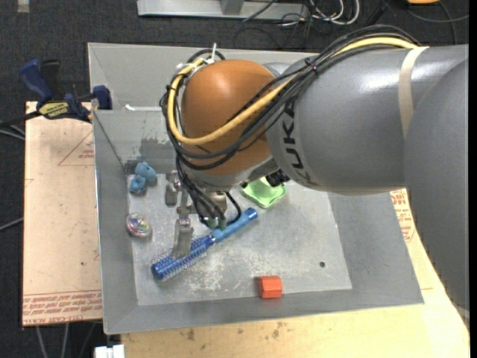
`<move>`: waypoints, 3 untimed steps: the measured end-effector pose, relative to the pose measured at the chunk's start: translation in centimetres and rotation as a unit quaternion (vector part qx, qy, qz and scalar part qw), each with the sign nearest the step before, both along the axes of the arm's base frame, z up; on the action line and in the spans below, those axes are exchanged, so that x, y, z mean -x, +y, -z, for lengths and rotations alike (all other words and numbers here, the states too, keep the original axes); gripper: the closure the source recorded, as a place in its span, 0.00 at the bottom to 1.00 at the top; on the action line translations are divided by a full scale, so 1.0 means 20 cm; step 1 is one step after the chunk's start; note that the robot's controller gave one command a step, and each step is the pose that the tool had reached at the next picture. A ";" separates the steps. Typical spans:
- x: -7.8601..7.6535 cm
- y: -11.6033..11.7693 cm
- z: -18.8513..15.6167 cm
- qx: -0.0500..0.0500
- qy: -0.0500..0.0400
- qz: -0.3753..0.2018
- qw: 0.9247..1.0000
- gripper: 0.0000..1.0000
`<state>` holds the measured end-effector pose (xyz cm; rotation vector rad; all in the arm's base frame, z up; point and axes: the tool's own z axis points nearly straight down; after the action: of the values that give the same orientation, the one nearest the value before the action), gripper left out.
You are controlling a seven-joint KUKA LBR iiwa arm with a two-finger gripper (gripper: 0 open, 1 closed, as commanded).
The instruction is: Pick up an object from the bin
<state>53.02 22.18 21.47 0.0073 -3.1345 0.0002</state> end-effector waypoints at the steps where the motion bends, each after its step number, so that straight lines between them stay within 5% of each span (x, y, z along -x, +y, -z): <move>1: -0.02 -0.25 0.61 0.001 0.000 -0.029 1.000 0.00; 2: -0.02 -0.24 0.59 -0.001 -0.004 -0.029 1.000 1.00; 3: 0.10 -0.16 0.14 -0.002 -0.006 -0.034 0.999 1.00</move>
Offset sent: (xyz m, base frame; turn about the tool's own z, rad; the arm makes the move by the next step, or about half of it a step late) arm 0.0047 -0.0481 -0.1165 -0.0600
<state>51.08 18.93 18.62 0.1157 -3.1449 -0.0055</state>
